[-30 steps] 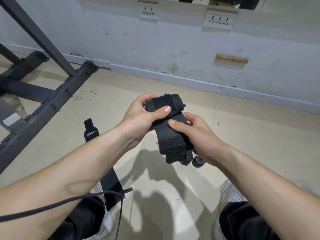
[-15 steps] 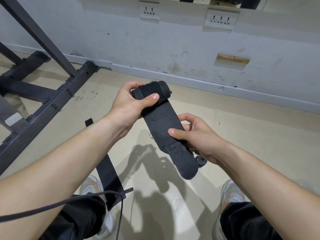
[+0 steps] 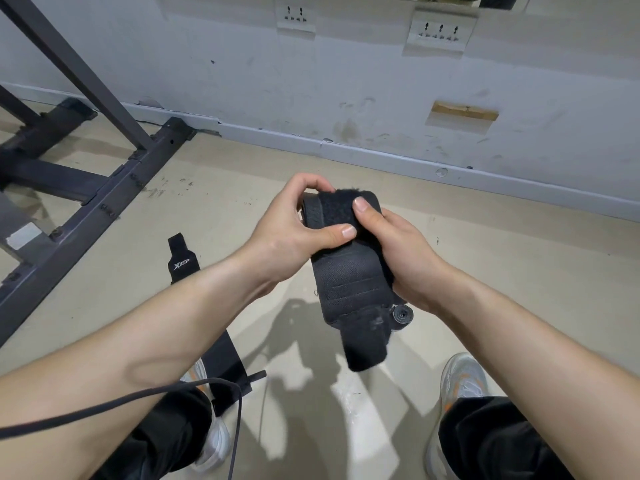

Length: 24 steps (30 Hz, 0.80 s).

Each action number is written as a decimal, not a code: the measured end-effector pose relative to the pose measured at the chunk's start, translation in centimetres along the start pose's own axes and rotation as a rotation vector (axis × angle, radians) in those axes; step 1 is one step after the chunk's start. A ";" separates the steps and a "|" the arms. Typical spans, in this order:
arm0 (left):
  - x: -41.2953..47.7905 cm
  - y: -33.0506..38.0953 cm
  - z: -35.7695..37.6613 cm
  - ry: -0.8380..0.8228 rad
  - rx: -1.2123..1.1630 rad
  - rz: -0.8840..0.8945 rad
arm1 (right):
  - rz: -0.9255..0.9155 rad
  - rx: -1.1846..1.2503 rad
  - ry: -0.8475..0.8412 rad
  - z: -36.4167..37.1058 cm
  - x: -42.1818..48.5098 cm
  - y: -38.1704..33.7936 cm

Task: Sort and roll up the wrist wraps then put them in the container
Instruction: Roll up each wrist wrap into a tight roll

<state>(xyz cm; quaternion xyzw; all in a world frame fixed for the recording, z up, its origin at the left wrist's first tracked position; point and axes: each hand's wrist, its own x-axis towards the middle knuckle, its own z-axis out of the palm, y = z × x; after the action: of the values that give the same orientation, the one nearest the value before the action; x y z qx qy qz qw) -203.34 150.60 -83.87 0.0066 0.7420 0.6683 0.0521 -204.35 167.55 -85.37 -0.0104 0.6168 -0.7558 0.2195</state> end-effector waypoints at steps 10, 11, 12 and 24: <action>-0.5 -0.3 0.6 -0.076 -0.290 -0.415 | -0.036 -0.065 -0.005 -0.9 0.0 1.0; -0.5 -0.3 0.6 -0.090 -0.299 -0.427 | -0.047 -0.091 -0.013 -1.0 0.0 1.0; -0.5 -0.1 0.6 -0.099 -0.313 -0.438 | -0.065 -0.127 -0.028 -1.0 0.0 1.0; 0.2 1.0 0.5 0.045 -0.477 -0.422 | 0.092 -0.095 0.081 0.0 -0.8 1.2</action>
<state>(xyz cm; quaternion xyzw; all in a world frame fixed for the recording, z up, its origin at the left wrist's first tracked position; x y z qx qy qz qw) -203.56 151.23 -82.98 -0.1746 0.5505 0.7977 0.1735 -203.23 167.66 -86.28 0.0380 0.6601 -0.7147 0.2281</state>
